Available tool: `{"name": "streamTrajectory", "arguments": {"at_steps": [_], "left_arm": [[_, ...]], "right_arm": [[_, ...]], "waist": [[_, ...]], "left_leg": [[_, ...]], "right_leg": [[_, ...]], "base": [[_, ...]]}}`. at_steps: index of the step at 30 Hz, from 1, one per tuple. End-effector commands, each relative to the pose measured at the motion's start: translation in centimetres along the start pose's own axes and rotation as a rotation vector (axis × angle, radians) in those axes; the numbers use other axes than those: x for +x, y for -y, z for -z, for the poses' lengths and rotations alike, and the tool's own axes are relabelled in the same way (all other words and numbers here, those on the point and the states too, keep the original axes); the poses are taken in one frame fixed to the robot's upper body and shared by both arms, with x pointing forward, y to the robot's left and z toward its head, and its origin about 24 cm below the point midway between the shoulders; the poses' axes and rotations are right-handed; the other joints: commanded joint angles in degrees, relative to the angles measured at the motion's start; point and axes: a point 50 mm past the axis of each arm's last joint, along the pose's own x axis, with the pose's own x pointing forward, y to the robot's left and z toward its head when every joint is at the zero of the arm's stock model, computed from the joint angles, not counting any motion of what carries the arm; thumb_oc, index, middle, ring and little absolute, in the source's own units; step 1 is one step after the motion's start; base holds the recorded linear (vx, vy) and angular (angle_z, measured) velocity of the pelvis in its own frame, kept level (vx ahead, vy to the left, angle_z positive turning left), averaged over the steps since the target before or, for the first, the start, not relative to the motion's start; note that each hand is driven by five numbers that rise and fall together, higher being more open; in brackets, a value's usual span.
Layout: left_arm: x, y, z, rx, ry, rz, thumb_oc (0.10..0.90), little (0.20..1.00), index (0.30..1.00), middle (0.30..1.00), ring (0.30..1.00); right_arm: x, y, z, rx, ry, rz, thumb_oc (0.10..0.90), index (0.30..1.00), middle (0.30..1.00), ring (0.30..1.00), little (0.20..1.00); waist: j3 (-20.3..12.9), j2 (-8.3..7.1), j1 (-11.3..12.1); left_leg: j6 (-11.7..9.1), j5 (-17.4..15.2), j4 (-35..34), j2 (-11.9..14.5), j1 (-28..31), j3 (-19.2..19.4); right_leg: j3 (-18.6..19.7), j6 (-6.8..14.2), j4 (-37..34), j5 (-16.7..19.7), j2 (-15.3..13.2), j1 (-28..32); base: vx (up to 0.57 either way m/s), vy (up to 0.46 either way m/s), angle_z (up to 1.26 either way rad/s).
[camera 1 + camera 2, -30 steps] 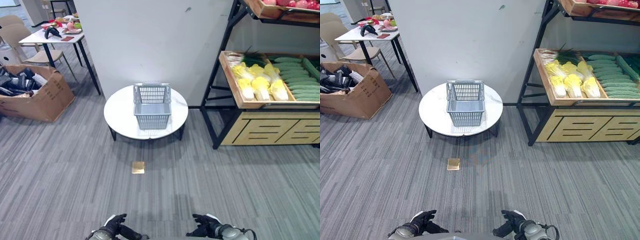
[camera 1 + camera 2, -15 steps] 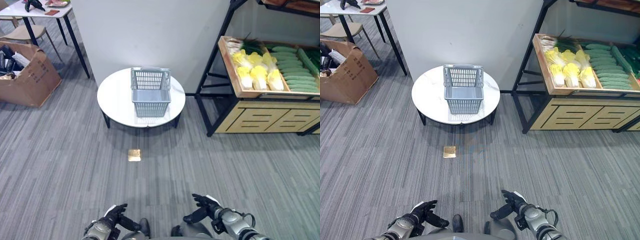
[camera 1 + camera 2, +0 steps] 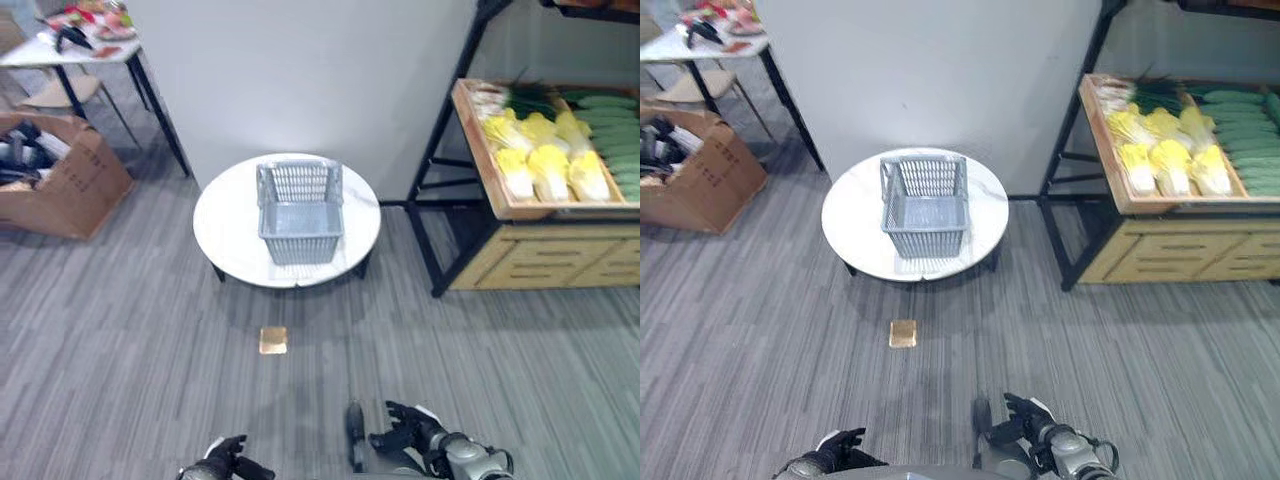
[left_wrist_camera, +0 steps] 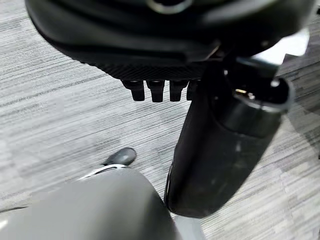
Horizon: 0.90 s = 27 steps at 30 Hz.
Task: Get the vegetables into the basket
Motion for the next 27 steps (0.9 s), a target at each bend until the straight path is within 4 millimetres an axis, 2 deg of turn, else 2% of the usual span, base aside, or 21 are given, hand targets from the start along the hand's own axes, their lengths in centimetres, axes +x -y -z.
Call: {"name": "streamTrajectory", "arguments": {"at_steps": [1,3,4,6,7,9,10,12,14,15,16,17,18,19,20,24,27], "left_arm": [[0.2,-0.5,-2.2,0.1,0.058,-0.013,0.9,1.0,1.0,1.0,1.0],[0.2,-0.4,-2.4,0.123,0.061,-0.014,0.9,1.0,1.0,1.0,1.0],[0.2,-0.5,-2.8,0.119,0.074,-0.019,0.9,1.0,1.0,1.0,1.0],[0.2,-0.6,-3.3,0.118,0.087,-0.023,0.9,1.0,1.0,1.0,1.0],[0.2,-0.7,-3.8,0.118,0.1,-0.028,0.9,1.0,1.0,1.0,1.0],[0.2,-0.8,-4.3,0.108,0.117,-0.032,0.9,1.0,1.0,1.0,1.0],[0.2,-0.8,-4.4,0.099,0.122,-0.03,0.9,1.0,1.0,1.0,1.0],[0.2,-0.7,-4.5,0.081,0.13,-0.021,0.9,1.0,1.0,1.0,1.0],[0.2,-0.5,-4.5,0.066,0.133,-0.008,0.9,1.0,1.0,1.0,1.0],[0.2,-0.4,-4.3,0.061,0.127,-0.006,0.9,1.0,1.0,1.0,1.0],[0.2,-0.2,-4.1,0.064,0.122,-0.003,0.9,1.0,1.0,1.0,1.0],[0.3,0.0,-3.9,0.07,0.119,-0.004,0.9,1.0,1.0,1.0,1.0],[0.3,0.0,-4.0,0.074,0.12,-0.006,0.9,1.0,1.0,1.0,1.0],[0.3,0.1,-3.9,0.08,0.115,-0.008,0.9,1.0,1.0,1.0,1.0],[0.3,0.0,-3.6,0.061,0.108,-0.009,0.9,1.0,1.0,1.0,1.0],[0.2,0.1,-3.5,0.028,0.116,-0.008,0.9,1.0,1.0,1.0,1.0],[0.2,-0.1,-3.9,0.035,0.135,-0.02,0.9,1.0,1.0,1.0,1.0]], "right_arm": [[-0.7,1.7,1.0,-0.062,-0.032,0.024,0.9,1.0,1.0,1.0,1.0],[-0.8,1.9,1.4,-0.031,-0.044,0.036,0.9,1.0,1.0,1.0,1.0],[-0.8,1.9,1.6,-0.024,-0.047,0.035,0.9,1.0,1.0,1.0,1.0],[-0.9,2.1,1.9,-0.015,-0.058,0.043,0.9,1.0,1.0,1.0,1.0],[-1.0,2.3,2.0,-0.009,-0.061,0.053,0.9,1.0,1.0,1.0,1.0],[-1.1,2.7,2.1,-0.005,-0.068,0.064,0.9,1.0,1.0,1.0,1.0],[-1.2,2.9,2.3,0.002,-0.078,0.07,0.9,1.0,1.0,1.0,1.0],[-1.4,3.1,2.7,0.014,-0.09,0.076,0.9,1.0,1.0,1.0,1.0],[-1.5,3.3,2.9,0.016,-0.097,0.085,0.9,1.0,1.0,1.0,1.0],[-1.5,3.4,3.0,0.007,-0.102,0.087,0.9,1.0,1.0,1.0,1.0],[-1.6,3.4,3.1,-0.003,-0.105,0.085,0.9,1.0,1.0,1.0,1.0],[-1.5,3.3,2.9,-0.024,-0.097,0.076,0.9,1.0,1.0,1.0,1.0],[-1.4,3.2,2.7,-0.045,-0.094,0.074,0.9,1.0,1.0,1.0,1.0],[-1.4,3.1,2.9,-0.058,-0.103,0.066,0.9,1.0,1.0,1.0,1.0],[-1.3,3.0,2.6,-0.06,-0.096,0.062,0.9,1.0,1.0,1.0,1.0],[-1.2,2.7,2.4,-0.038,-0.081,0.069,0.9,1.0,1.0,1.0,1.0],[-0.8,2.3,1.1,-0.142,-0.047,0.072,0.9,1.0,1.0,1.0,1.0]], "waist": [[3.15,0.66,-1.38],[3.23,0.85,-2.01],[3.54,0.86,-2.13],[4.65,0.34,-2.26],[5.69,0.03,-2.09],[7.39,-0.27,-2.0],[7.78,-0.39,-1.85],[8.0,-0.79,-2.38],[7.78,-1.57,-2.67],[7.53,-1.61,-2.8],[7.39,-1.46,-2.79],[7.43,-1.12,-2.65],[7.58,-0.87,-2.25],[7.5,-0.76,-2.22],[7.0,-0.72,-2.12],[5.72,-0.72,-1.7],[5.59,-0.6,-1.13]], "left_leg": [[-0.69,4.42,1.42,-3.59,-0.22,0.87],[-2.6,7.51,6.12,-2.42,-1.57,0.48],[-3.91,10.24,10.54,-1.72,-3.29,0.89],[-4.84,13.84,19.51,-0.26,-7.95,0.89],[-5.24,15.62,26.86,0.73,-11.85,0.93],[-4.11,15.7,33.81,2.23,-15.11,1.93],[-3.65,15.25,35.12,2.44,-16.34,2.47],[-2.81,12.64,32.2,2.71,-19.14,4.72],[-1.76,8.69,23.77,0.96,-20.65,5.48],[-1.47,7.37,16.64,-0.21,-20.55,4.99],[-1.48,7.82,10.04,-1.5,-20.74,3.62],[-1.75,9.9,4.11,-2.75,-21.11,0.91],[-1.87,11.74,1.02,-3.49,-21.3,-2.24],[-2.08,12.08,0.83,-3.56,-21.19,-2.52],[-1.55,10.7,0.31,-3.53,-19.76,-2.53],[-0.38,9.27,-1.33,-4.21,-17.42,-1.49],[1.49,7.51,-1.9,-5.22,-15.96,1.12]], "right_leg": [[-0.03,5.05,5.1,-3.83,-1.4,-4.71],[-0.92,3.8,6.11,-5.88,-0.88,-3.8],[-1.22,2.78,6.54,-7.0,-0.61,-3.02],[-2.13,1.1,6.87,-8.73,-0.36,-1.17],[-2.67,0.09,7.13,-9.14,-0.22,-0.7],[-3.08,-1.33,8.46,-10.84,0.26,0.3],[-3.21,-1.58,8.64,-11.4,0.3,0.83],[-3.66,-1.13,8.35,-11.23,-0.73,1.46],[-4.03,0.01,7.36,-11.18,-2.63,2.55],[-4.19,0.55,7.1,-11.17,-3.27,2.54],[-4.39,0.92,6.95,-11.04,-3.63,2.56],[-4.03,1.05,6.76,-11.04,-3.48,2.88],[-3.24,1.1,6.71,-11.27,-3.19,3.48],[-3.02,1.17,6.89,-11.64,-3.24,4.0],[-1.94,1.39,6.96,-12.54,-2.97,4.46],[-0.08,2.16,6.06,-12.35,-3.71,5.05],[2.86,4.01,6.86,-11.61,-4.95,4.3]], "base": [[0.33,-0.275,0.62],[0.31,-0.285,0.36],[0.22,-0.262,0.0],[0.19,-0.309,-0.05],[0.14,-0.316,0.08],[0.14,-0.242,0.07],[0.16,-0.165,0.01],[0.15,-0.08,0.0],[0.16,0.032,0.17],[0.15,0.099,0.31],[0.15,0.135,0.25],[0.16,0.147,0.19],[0.17,0.138,0.12],[0.22,0.151,0.09],[0.26,0.176,-0.23],[0.21,0.203,-0.74],[0.2,0.335,-0.45]]}}
